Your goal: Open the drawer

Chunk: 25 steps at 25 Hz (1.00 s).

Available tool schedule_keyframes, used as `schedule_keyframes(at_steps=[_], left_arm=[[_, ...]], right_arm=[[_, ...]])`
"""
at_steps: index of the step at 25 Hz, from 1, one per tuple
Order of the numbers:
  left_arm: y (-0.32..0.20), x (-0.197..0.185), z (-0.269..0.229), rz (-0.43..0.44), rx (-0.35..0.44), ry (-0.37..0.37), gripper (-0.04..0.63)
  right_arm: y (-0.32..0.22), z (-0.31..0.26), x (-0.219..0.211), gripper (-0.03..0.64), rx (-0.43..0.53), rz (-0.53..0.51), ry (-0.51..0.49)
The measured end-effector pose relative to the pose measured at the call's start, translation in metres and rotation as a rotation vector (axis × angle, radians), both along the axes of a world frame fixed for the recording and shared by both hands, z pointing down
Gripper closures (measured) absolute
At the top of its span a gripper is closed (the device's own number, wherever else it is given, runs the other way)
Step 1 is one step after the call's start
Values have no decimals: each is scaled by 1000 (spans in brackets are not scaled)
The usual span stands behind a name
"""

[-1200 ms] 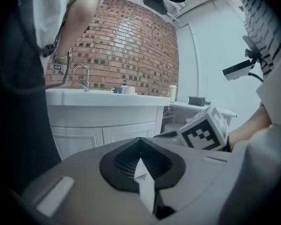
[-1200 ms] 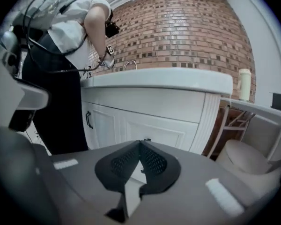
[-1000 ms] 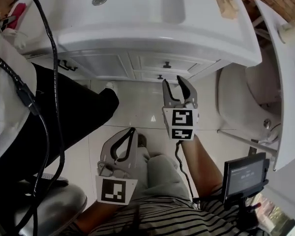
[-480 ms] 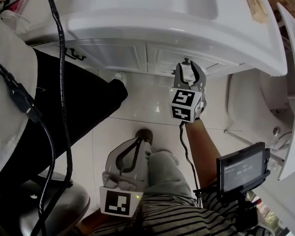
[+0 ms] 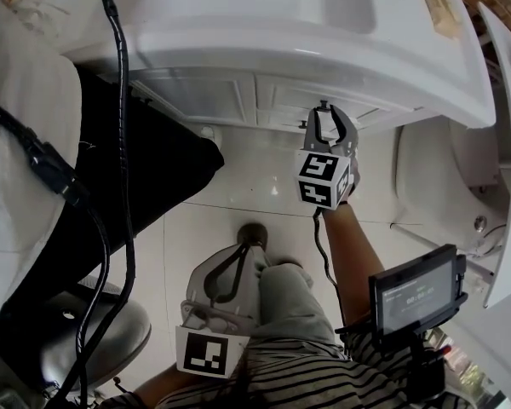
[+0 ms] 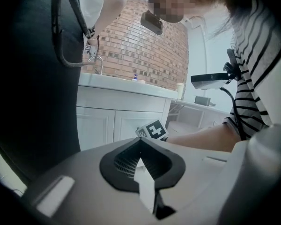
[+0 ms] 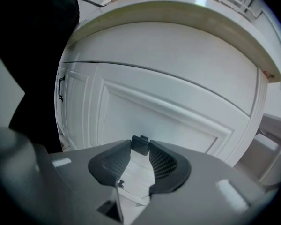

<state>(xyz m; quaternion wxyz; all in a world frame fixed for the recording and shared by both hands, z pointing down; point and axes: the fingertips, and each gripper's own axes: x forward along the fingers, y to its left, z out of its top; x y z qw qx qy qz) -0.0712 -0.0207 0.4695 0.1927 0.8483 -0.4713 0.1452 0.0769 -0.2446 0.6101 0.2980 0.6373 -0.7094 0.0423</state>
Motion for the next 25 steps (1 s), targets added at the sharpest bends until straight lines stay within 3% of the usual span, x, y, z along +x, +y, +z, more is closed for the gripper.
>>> schedule_keyframes(at_steps=[8, 18, 25], left_arm=[[-1, 4, -2, 10, 4, 21, 581], [36, 16, -49, 45, 11, 38, 581], [50, 26, -60, 64, 35, 31, 581]], right_arm=[[42, 5, -6, 497, -28, -36, 6], [170, -3, -38, 514, -196, -81, -52], [210, 2, -43, 529, -244, -98, -52]])
